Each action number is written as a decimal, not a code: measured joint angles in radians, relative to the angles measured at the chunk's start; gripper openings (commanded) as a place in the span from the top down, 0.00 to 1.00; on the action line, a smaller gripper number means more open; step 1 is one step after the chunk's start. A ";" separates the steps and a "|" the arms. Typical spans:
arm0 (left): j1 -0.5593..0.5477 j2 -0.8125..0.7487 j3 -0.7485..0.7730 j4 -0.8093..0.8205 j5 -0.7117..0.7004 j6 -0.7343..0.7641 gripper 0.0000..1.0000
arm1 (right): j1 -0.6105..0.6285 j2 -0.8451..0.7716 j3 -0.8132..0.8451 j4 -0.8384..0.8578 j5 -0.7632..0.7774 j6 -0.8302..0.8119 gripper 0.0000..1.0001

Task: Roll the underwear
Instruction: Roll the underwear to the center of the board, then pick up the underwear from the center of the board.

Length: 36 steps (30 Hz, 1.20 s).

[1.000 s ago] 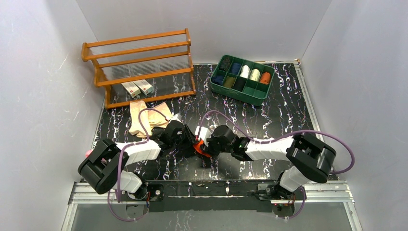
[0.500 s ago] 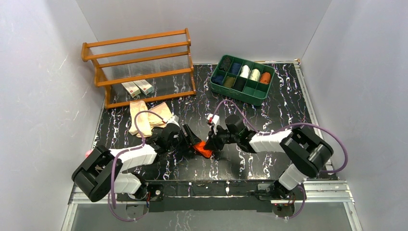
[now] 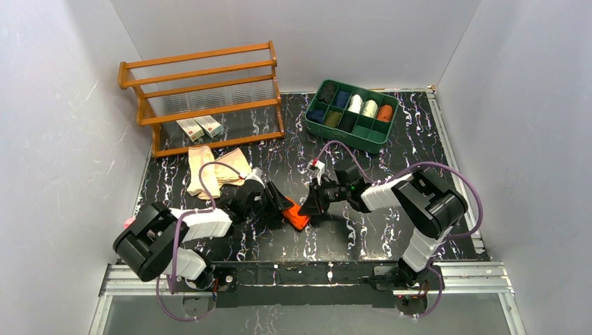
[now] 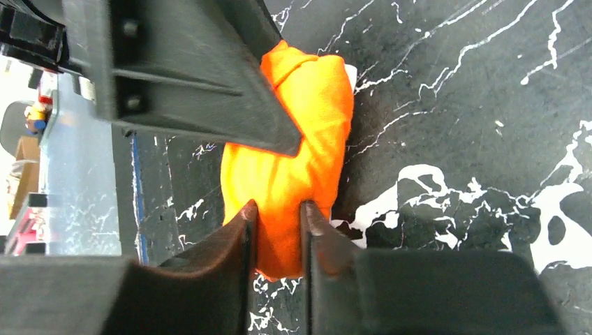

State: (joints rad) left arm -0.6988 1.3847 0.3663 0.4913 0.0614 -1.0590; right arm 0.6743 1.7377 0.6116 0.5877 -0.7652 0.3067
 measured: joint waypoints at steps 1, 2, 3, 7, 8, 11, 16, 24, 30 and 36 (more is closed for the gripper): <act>-0.001 0.016 0.004 0.005 0.000 0.000 0.79 | -0.001 -0.001 0.000 -0.006 0.003 0.005 0.44; -0.003 0.025 0.009 0.010 0.001 0.002 0.81 | -0.002 -0.004 0.000 -0.015 0.009 0.003 0.41; -0.004 0.034 0.014 0.014 0.002 0.004 0.82 | -0.002 -0.008 0.001 -0.025 0.016 0.001 0.37; -0.011 0.048 0.020 0.025 0.006 0.004 0.84 | -0.002 -0.059 0.002 -0.121 0.063 -0.024 0.27; -0.013 0.052 0.027 0.015 0.001 0.004 0.84 | -0.002 -0.079 0.006 -0.159 0.077 -0.036 0.25; -0.021 0.071 0.060 -0.013 -0.006 0.009 0.84 | 0.011 -0.135 0.052 -0.295 0.151 -0.089 0.22; -0.029 0.085 0.087 -0.038 -0.015 0.013 0.84 | 0.078 -0.173 0.158 -0.434 0.304 -0.157 0.20; -0.031 0.082 0.088 -0.048 -0.020 0.011 0.83 | 0.215 -0.171 0.180 -0.522 0.510 -0.192 0.19; -0.032 0.070 0.088 -0.064 -0.029 0.008 0.83 | 0.311 -0.116 0.186 -0.512 0.651 -0.195 0.25; -0.031 0.062 0.085 -0.072 -0.037 0.000 0.78 | 0.381 -0.088 0.187 -0.476 0.833 -0.208 0.61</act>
State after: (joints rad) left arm -0.7303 1.4465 0.4517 0.4194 0.0244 -1.0593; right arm 1.0553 1.6494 0.7986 0.1117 0.0680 0.0990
